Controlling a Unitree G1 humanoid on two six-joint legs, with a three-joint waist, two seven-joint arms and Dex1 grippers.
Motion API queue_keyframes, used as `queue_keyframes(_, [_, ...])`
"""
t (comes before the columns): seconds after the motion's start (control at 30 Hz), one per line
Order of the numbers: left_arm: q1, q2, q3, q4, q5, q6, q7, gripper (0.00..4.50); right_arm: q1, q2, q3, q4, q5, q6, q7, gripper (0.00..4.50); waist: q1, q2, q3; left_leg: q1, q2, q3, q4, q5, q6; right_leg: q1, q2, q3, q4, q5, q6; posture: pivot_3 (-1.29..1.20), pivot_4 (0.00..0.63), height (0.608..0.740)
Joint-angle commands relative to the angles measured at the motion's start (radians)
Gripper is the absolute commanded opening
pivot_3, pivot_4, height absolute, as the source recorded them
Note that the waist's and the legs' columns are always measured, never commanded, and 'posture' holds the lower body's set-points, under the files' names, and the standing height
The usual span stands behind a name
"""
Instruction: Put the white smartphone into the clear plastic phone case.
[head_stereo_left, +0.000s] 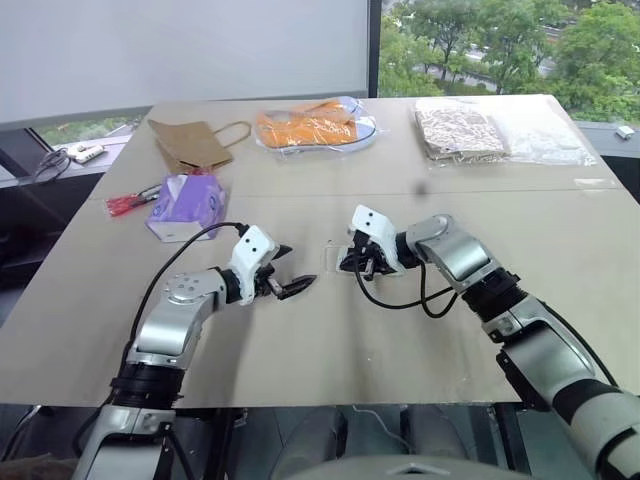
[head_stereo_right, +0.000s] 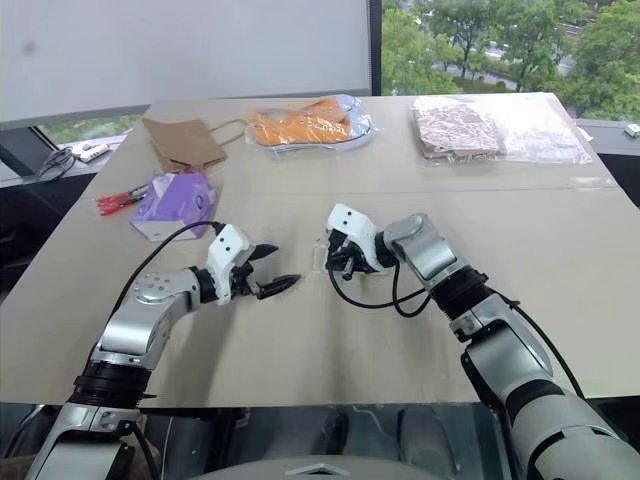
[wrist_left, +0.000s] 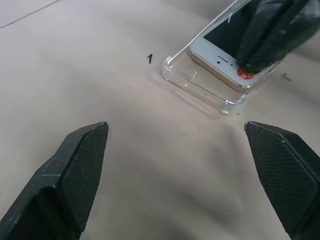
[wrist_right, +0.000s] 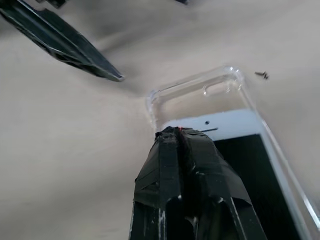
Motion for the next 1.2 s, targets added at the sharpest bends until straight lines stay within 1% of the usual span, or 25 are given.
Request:
queue_keyframes(0.03, [-0.003,0.005,0.016,-0.042,-0.014,-0.001,0.001,4.5,0.092,-0.039,0.057,0.033,-0.05,-0.089,0.042,0.08,0.002,0.0,0.0,0.0,0.0,0.0,0.0,0.0,0.0,0.0,0.0,0.0,0.0,0.0,0.0,0.0,0.15,0.74])
queue_keyframes(0.07, [-0.009,0.004,0.015,-0.038,-0.013,0.001,0.0,4.5,0.104,-0.048,0.037,-0.022,-0.037,-0.115,0.045,0.08,0.002,0.0,0.0,-0.001,0.0,0.0,0.0,0.0,0.0,0.0,0.0,0.0,-0.001,0.0,0.0,0.0,0.15,0.74])
queue_keyframes(0.13, [-0.019,0.004,0.011,-0.027,-0.011,0.003,-0.002,4.5,0.112,-0.06,-0.015,-0.122,-0.026,-0.128,0.006,0.08,0.003,0.0,0.001,-0.002,0.0,-0.001,0.0,0.0,-0.001,-0.001,0.0,-0.001,-0.002,0.0,0.0,0.0,0.15,0.74])
queue_keyframes(0.17, [-0.023,0.004,0.009,-0.023,-0.009,0.002,-0.004,4.5,0.116,-0.068,-0.037,-0.172,-0.016,-0.109,-0.005,0.08,0.002,0.001,0.001,-0.005,0.0,-0.001,0.0,0.002,-0.004,-0.003,0.0,-0.001,-0.002,0.0,0.0,0.0,0.15,0.74])
queue_keyframes(0.2, [-0.025,0.004,0.008,-0.021,-0.009,0.001,-0.005,4.5,0.119,-0.072,-0.051,-0.201,-0.011,-0.093,-0.01,0.08,0.002,0.0,0.002,-0.005,0.0,-0.001,0.0,0.003,-0.004,-0.004,0.0,-0.001,-0.002,0.0,0.0,0.0,0.15,0.74])
queue_keyframes(0.3, [-0.042,0.002,-0.003,-0.001,-0.002,-0.005,-0.014,4.5,0.126,-0.099,-0.112,-0.375,0.012,-0.015,-0.049,0.08,0.002,0.0,0.005,-0.009,0.0,-0.001,0.0,0.003,-0.005,-0.007,-0.001,0.0,-0.003,0.0,0.0,0.0,0.15,0.74])
queue_keyframes(0.4, [-0.067,-0.001,-0.014,0.033,0.01,-0.016,-0.016,4.5,0.129,-0.165,-0.157,-0.549,0.048,0.09,-0.037,0.08,0.001,0.0,0.006,-0.015,0.0,-0.001,0.001,0.003,-0.005,-0.013,-0.001,-0.001,-0.002,0.0,0.0,0.0,0.15,0.74])
queue_keyframes(0.43, [-0.075,-0.002,-0.017,0.044,0.012,-0.019,-0.017,4.5,0.131,-0.183,-0.181,-0.597,0.07,0.129,-0.038,0.33,-0.001,0.0,0.006,-0.021,0.0,-0.001,0.004,0.003,-0.005,-0.018,-0.001,-0.001,0.0,0.0,0.0,0.0,0.15,0.74])
queue_keyframes(0.47, [-0.082,-0.002,-0.019,0.053,0.014,-0.022,-0.018,4.5,0.14,-0.206,-0.197,-0.641,0.087,0.156,-0.034,0.63,-0.002,0.0,0.006,-0.023,0.0,-0.001,0.005,0.003,-0.005,-0.02,0.0,-0.001,0.0,0.0,0.0,0.0,0.15,0.74])
queue_keyframes(0.5, [-0.088,-0.003,-0.02,0.06,0.016,-0.025,-0.02,4.5,0.152,-0.231,-0.207,-0.679,0.097,0.177,-0.032,1.07,-0.002,0.0,0.006,-0.024,0.0,-0.001,0.005,0.003,-0.005,-0.02,-0.001,-0.001,-0.001,0.0,0.0,0.0,0.15,0.74])
queue_keyframes(0.57, [-0.097,-0.004,-0.023,0.072,0.02,-0.031,-0.026,4.5,0.184,-0.278,-0.226,-0.727,0.065,0.217,-0.086,1.68,0.001,-0.001,0.007,-0.024,0.0,-0.001,0.005,0.003,-0.005,-0.019,-0.001,-0.001,-0.001,0.0,0.0,0.0,0.15,0.74])
queue_keyframes(0.63, [-0.105,-0.006,-0.024,0.085,0.022,-0.037,-0.032,4.5,0.228,-0.34,-0.238,-0.764,0.045,0.254,-0.117,2.61,0.005,-0.002,0.007,-0.024,0.0,-0.001,0.005,0.003,-0.005,-0.02,-0.001,-0.002,-0.002,0.0,0.0,0.0,0.15,0.74])
queue_keyframes(0.67, [-0.109,-0.007,-0.024,0.089,0.022,-0.038,-0.034,4.25,0.253,-0.372,-0.244,-0.781,0.041,0.266,-0.126,3.07,0.007,-0.002,0.007,-0.024,0.0,-0.001,0.005,0.003,-0.005,-0.02,-0.001,-0.002,-0.002,0.0,0.0,0.0,0.15,0.74])
queue_keyframes(0.7, [-0.113,-0.007,-0.025,0.094,0.018,-0.036,-0.044,3.96,0.274,-0.389,-0.258,-0.791,0.043,0.281,-0.143,3.08,0.01,-0.003,0.008,-0.024,0.0,-0.001,0.005,0.003,-0.005,-0.02,-0.001,-0.002,-0.002,0.0,0.0,0.0,0.15,0.74])
queue_keyframes(0.73, [-0.118,-0.006,-0.029,0.101,0.017,-0.039,-0.055,3.62,0.289,-0.392,-0.282,-0.796,0.054,0.305,-0.163,2.96,0.011,-0.003,0.009,-0.024,0.0,-0.001,0.005,0.003,-0.005,-0.02,-0.001,-0.002,-0.002,0.0,0.0,0.0,0.15,0.74])
queue_keyframes(0.77, [-0.122,-0.003,-0.035,0.108,0.021,-0.045,-0.065,3.15,0.312,-0.403,-0.302,-0.808,0.071,0.319,-0.166,2.72,0.011,-0.003,0.009,-0.024,0.0,-0.001,0.005,0.003,-0.005,-0.019,-0.001,-0.002,-0.002,0.0,0.0,0.0,0.15,0.74])
queue_keyframes(0.8, [-0.127,-0.001,-0.04,0.115,0.024,-0.047,-0.075,2.59,0.332,-0.417,-0.31,-0.816,0.077,0.321,-0.166,2.26,0.011,-0.004,0.01,-0.024,0.0,0.0,0.005,0.003,-0.005,-0.019,-0.001,-0.001,-0.002,0.0,0.0,0.0,0.15,0.74])
queue_keyframes(0.83, [-0.133,0.0,-0.045,0.124,0.024,-0.052,-0.088,2.2,0.348,-0.427,-0.313,-0.82,0.076,0.319,-0.171,1.87,0.011,-0.004,0.01,-0.024,0.0,0.0,0.005,0.003,-0.005,-0.019,-0.001,-0.001,-0.001,0.0,0.0,0.0,0.15,0.74])
queue_keyframes(0.93, [-0.159,-0.002,-0.059,0.158,0.029,-0.066,-0.115,0.61,0.365,-0.435,-0.305,-0.81,0.076,0.308,-0.191,0.29,0.006,-0.004,0.011,-0.024,0.0,0.0,0.005,0.003,-0.005,-0.019,-0.001,0.0,-0.002,0.0,0.0,0.0,0.15,0.74])
queue_keyframes(0.97, [-0.173,-0.003,-0.071,0.176,0.037,-0.069,-0.125,0.04,0.364,-0.432,-0.299,-0.798,0.075,0.301,-0.199,0.0,0.006,-0.005,0.011,-0.024,0.0,0.0,0.005,0.003,-0.005,-0.019,-0.001,0.0,-0.001,0.0,0.0,0.0,0.15,0.74])
queue_keyframes(1.07, [-0.208,-0.011,-0.111,0.237,0.073,-0.096,-0.145,0.01,0.359,-0.417,-0.266,-0.757,0.058,0.276,-0.22,0.0,0.008,-0.005,0.011,-0.024,0.0,0.0,0.005,0.003,-0.005,-0.019,-0.001,-0.001,-0.001,0.0,0.0,0.0,0.15,0.74])
queue_keyframes(1.2, [-0.243,-0.024,-0.135,0.294,0.103,-0.123,-0.162,0.01,0.319,-0.413,-0.183,-0.678,0.0,0.212,-0.232,0.0,0.014,-0.005,0.011,-0.024,0.0,0.0,0.006,0.003,-0.005,-0.018,-0.001,-0.002,-0.001,0.0,0.0,0.0,0.15,0.74])
